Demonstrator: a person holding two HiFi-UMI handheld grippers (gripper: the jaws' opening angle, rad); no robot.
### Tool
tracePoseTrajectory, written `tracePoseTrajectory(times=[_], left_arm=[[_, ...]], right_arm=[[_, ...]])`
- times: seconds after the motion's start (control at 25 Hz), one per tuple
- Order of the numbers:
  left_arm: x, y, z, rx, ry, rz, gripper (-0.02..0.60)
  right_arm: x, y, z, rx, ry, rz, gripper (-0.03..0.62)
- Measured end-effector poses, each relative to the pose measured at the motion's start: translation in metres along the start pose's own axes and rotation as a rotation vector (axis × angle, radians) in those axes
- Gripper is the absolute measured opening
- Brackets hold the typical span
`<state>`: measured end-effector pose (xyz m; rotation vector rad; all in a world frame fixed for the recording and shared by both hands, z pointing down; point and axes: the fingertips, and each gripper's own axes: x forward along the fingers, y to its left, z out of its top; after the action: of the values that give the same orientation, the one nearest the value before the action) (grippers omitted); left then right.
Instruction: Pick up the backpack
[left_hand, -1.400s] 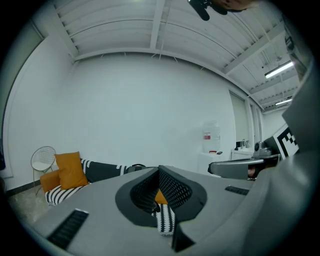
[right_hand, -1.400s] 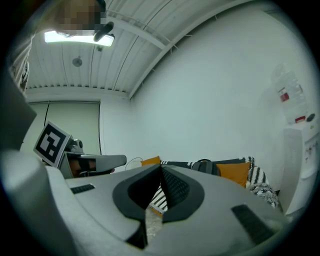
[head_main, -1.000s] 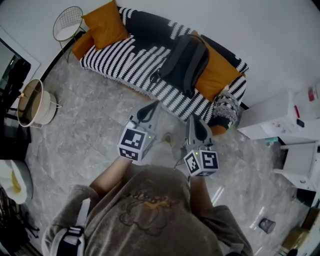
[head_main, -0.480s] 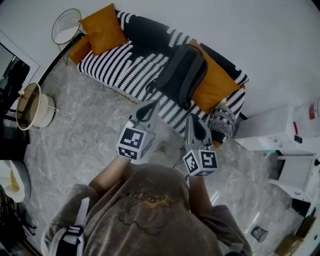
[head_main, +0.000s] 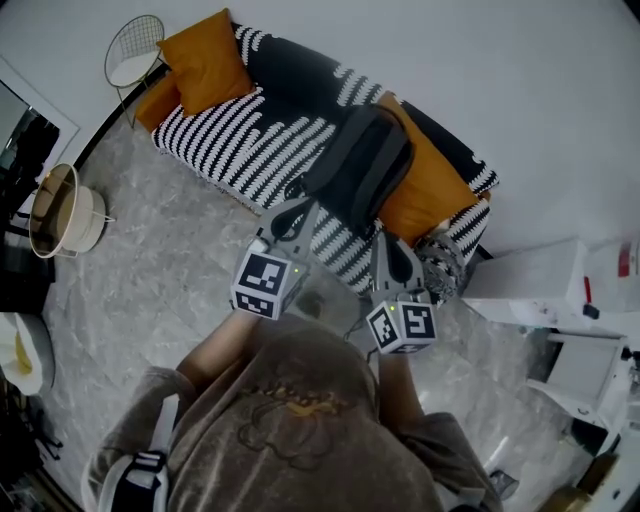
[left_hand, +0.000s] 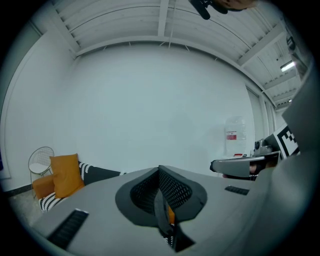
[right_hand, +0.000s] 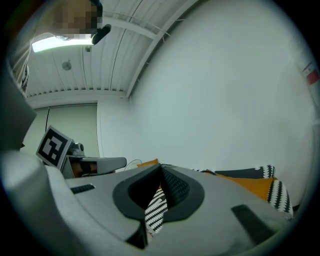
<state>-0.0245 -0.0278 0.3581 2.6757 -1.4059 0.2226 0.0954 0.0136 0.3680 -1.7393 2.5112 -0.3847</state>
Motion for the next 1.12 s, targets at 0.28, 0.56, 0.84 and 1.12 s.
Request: tracePoseTrajectory(times=[0.28,0.56,0.84,1.12], left_arm=[[0.033,0.017,-0.004,-0.016,0.013,0.016,0.003],[0.078,0.031,-0.004,-0.014,0.027,-0.015,0.003],[0.129,0.046,-0.005,-0.020,0.044,-0.062,0.002],[0.184,0.069,0.000,-0.006,0.057,-0.112,0.003]], right_arm=[[0.030,-0.018,-0.006,0.009,0.029,0.013,0.006],[0.064,-0.045,-0.006,0.023,0.041,-0.016,0.006],[0.104,-0.072,-0.006,0.039,0.051,-0.047,0.006],[0.152,-0.093,-0.003,0.055,0.052,-0.075,0.006]])
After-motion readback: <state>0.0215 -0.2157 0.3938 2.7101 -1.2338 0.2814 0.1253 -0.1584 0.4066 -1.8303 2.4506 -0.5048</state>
